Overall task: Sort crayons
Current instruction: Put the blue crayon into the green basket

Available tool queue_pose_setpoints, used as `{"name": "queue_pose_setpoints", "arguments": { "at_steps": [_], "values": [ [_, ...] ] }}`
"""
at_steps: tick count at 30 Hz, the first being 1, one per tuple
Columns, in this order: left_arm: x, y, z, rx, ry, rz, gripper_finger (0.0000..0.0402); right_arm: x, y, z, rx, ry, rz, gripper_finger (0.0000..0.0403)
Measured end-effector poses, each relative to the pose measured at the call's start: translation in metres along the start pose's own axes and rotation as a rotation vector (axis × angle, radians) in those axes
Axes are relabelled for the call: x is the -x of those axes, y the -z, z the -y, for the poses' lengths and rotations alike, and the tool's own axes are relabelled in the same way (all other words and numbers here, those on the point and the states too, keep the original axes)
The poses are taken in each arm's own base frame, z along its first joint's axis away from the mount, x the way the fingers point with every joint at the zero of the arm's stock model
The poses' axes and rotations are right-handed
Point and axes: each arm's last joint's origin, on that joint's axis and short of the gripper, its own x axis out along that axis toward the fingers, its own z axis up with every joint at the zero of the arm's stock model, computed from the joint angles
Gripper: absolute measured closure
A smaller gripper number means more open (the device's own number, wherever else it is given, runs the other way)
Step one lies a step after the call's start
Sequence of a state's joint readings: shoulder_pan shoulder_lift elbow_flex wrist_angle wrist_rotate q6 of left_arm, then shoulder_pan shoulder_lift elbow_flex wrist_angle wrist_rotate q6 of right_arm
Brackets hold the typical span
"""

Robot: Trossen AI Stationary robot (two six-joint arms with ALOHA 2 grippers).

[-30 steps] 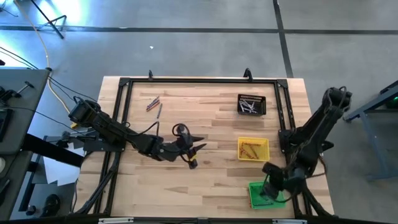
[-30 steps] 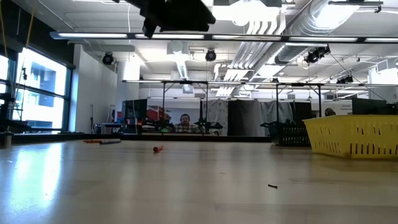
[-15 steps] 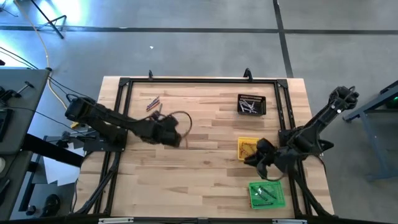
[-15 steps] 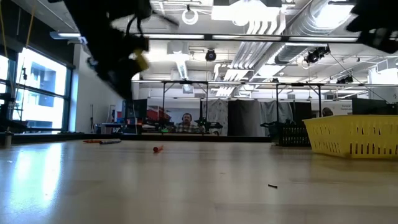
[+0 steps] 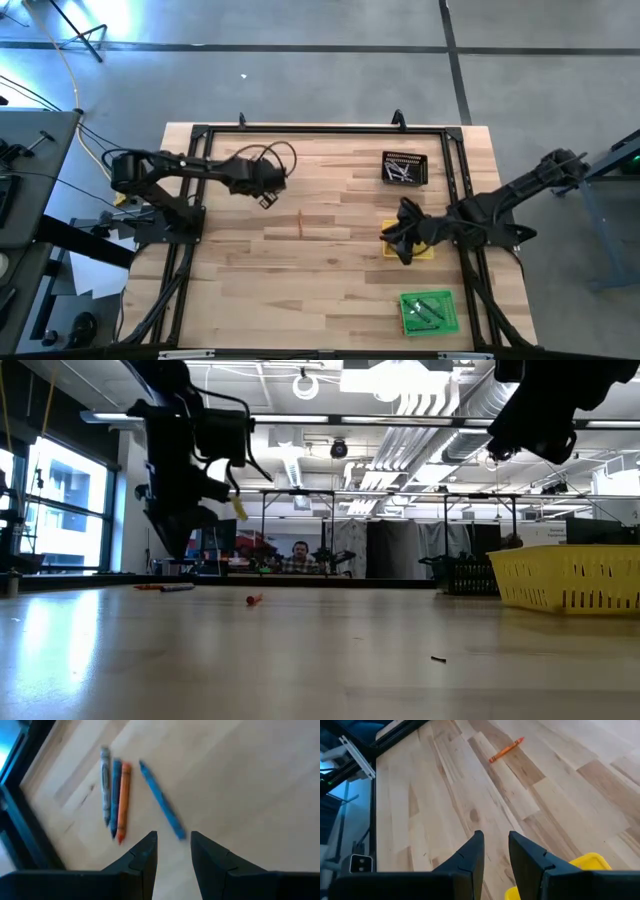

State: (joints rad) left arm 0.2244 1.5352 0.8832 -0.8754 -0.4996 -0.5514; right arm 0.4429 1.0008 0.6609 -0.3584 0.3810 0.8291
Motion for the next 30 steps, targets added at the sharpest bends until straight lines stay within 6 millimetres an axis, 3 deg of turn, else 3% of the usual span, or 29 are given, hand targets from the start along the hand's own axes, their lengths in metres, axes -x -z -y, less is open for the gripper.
{"name": "queue_pose_setpoints", "arguments": {
  "at_steps": [18,30],
  "values": [
    [-0.029,-0.028,-0.040,0.119,0.134,-0.040,0.0297,-0.003,-0.004,0.004,0.017,-0.041,-0.056,0.0318],
    [-0.056,-0.027,-0.036,0.158,0.187,-0.179,0.0297,-0.003,-0.004,0.004,0.017,-0.040,-0.056,0.0318]
  ]
}}
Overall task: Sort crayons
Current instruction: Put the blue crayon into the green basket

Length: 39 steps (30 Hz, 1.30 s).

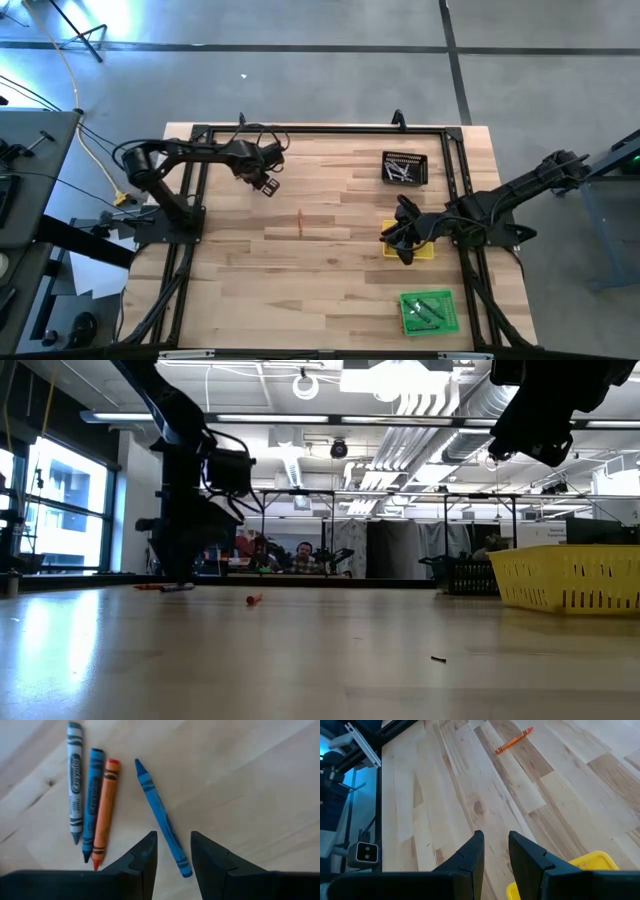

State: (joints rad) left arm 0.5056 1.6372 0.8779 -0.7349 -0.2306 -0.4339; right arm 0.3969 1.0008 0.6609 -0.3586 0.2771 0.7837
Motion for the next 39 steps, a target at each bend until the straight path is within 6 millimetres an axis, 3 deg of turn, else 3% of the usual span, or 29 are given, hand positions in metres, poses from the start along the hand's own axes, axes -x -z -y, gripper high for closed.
{"name": "queue_pose_setpoints", "arguments": {
  "at_steps": [13,22,32,39],
  "values": [
    [-0.020,-0.001,0.003,-0.004,0.001,-0.089,0.0306,0.000,0.000,0.000,0.007,0.000,0.000,0.0318],
    [-0.020,0.001,0.003,-0.001,0.003,-0.109,0.0386,0.000,0.000,0.000,0.006,-0.001,0.001,0.0318],
    [-0.005,0.008,-0.005,0.001,-0.003,-0.108,0.0399,0.000,0.000,0.000,-0.003,-0.002,0.000,0.0318],
    [0.020,0.012,0.002,-0.003,0.052,-0.003,0.0399,0.000,0.000,0.000,-0.052,-0.004,0.002,0.0318]
  ]
}}
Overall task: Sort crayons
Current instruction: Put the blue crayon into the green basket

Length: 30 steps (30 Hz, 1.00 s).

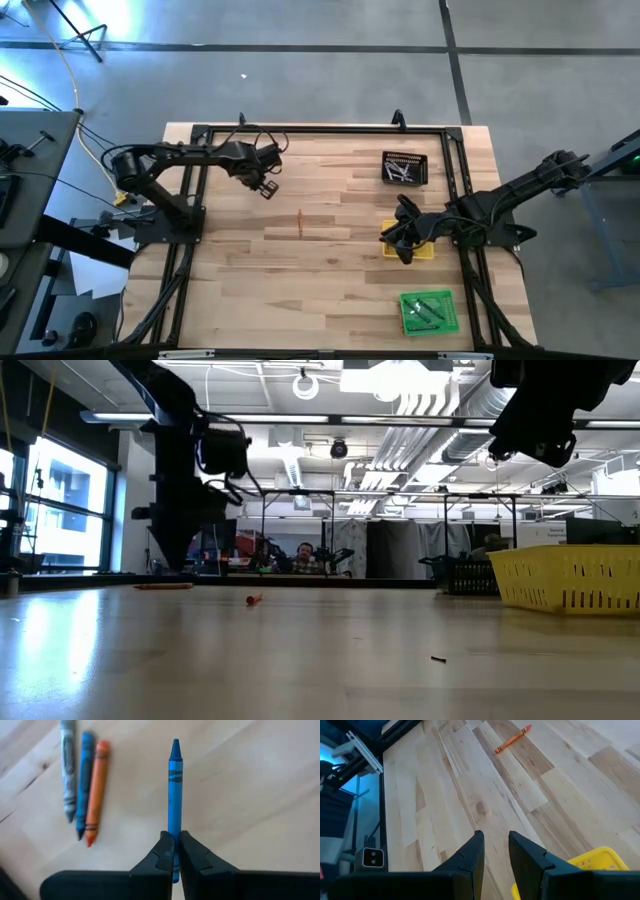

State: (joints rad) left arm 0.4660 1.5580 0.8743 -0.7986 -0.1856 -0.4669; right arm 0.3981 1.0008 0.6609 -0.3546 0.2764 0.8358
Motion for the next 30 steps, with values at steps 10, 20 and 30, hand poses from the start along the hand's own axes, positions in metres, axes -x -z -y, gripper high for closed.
{"name": "queue_pose_setpoints", "arguments": {
  "at_steps": [10,20,30],
  "values": [
    [0.041,0.013,0.045,-0.096,0.235,0.262,0.0399,0.000,-0.004,-0.001,-0.030,0.017,0.069,0.0318],
    [0.098,0.028,0.115,-0.199,0.649,0.748,0.0399,-0.002,-0.019,-0.010,0.071,0.102,0.362,0.0318],
    [0.137,0.059,0.148,-0.220,0.758,1.090,0.0399,-0.031,-0.032,-0.036,0.281,0.043,0.569,0.0318]
  ]
}}
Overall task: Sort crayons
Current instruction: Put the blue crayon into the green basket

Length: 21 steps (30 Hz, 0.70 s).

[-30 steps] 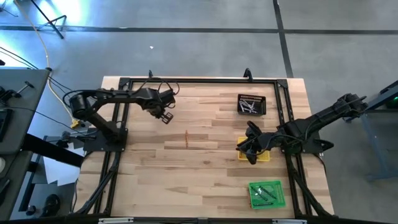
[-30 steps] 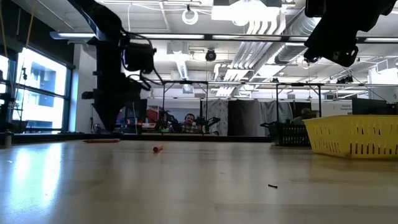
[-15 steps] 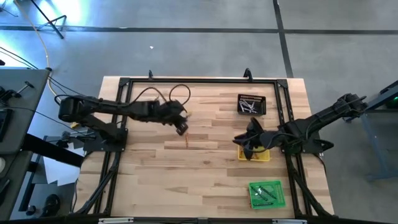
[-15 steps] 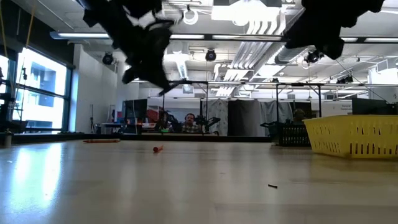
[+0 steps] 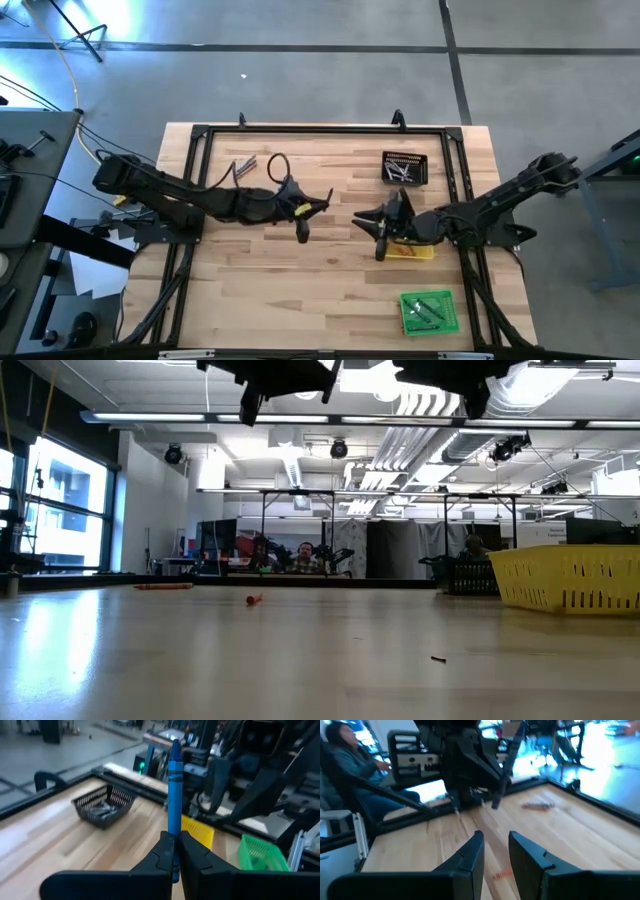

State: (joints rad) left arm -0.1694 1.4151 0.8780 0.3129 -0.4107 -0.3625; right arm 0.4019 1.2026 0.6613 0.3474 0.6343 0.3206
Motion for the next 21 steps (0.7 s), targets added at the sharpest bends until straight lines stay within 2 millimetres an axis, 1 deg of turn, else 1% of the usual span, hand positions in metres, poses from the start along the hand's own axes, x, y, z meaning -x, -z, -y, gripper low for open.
{"name": "queue_pose_setpoints", "arguments": {
  "at_steps": [8,14,18,21],
  "values": [
    [0.012,0.008,0.021,-0.017,-0.038,0.030,0.0399,-0.011,-0.002,-0.008,0.045,-0.120,0.077,0.0317],
    [0.017,0.011,0.031,-0.022,-0.046,0.039,0.0399,-0.018,-0.001,-0.007,0.028,-0.166,0.093,0.0291],
    [0.011,0.020,0.036,-0.022,-0.033,0.045,0.0399,-0.025,-0.001,-0.006,0.005,-0.158,0.122,0.0271],
    [0.004,0.027,0.040,-0.035,-0.025,0.057,0.0399,-0.027,-0.002,-0.003,-0.023,-0.148,0.130,0.0264]
  ]
}}
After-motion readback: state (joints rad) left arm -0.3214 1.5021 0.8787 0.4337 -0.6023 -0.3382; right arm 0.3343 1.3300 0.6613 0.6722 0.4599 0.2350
